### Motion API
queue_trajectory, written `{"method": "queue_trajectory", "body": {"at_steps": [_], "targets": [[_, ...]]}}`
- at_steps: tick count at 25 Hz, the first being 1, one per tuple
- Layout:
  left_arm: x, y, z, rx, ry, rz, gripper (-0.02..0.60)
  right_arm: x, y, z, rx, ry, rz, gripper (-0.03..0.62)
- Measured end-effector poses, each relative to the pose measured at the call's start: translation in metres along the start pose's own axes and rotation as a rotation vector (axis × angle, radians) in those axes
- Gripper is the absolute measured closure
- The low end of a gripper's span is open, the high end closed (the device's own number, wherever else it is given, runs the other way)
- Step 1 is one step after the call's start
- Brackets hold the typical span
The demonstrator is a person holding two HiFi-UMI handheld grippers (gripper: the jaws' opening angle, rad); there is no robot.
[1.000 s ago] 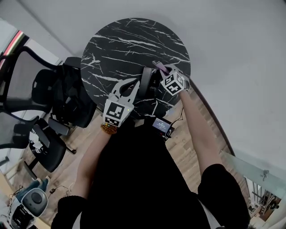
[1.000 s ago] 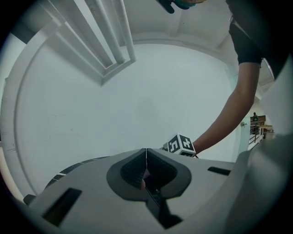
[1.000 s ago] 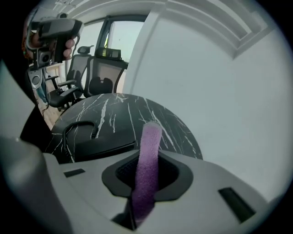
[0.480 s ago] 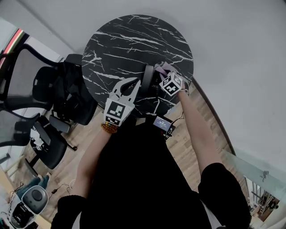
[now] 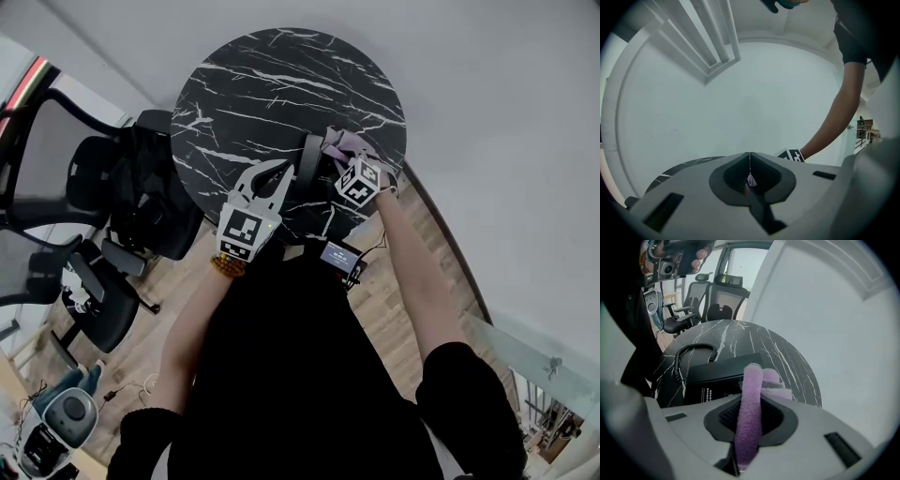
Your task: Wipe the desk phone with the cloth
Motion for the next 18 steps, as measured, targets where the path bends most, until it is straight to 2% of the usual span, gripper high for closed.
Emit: {"method": "queue_trajectory", "body": {"at_steps": [12,18], "targets": [[0.001,-0.001,0.0,0.006,-0.002,0.005,0.566,-0.007,-0.001,0.0,-0.016,-0.046,-0.025,0.526],[0.002,-0.001,-0.002,0.011,-0.006,0.008,0.566,-0.017,-0.001,0.002,-0.033,-0.016,-0.06,0.526]]}}
Point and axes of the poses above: the fingertips, and each gripper's own axes: y backward along the fingers, x to its right, z out of its underside, the point moved 7 cm from there along y, backward along the fingers, and after that the axes turned 13 degrees about x, right-handed, at the moved point
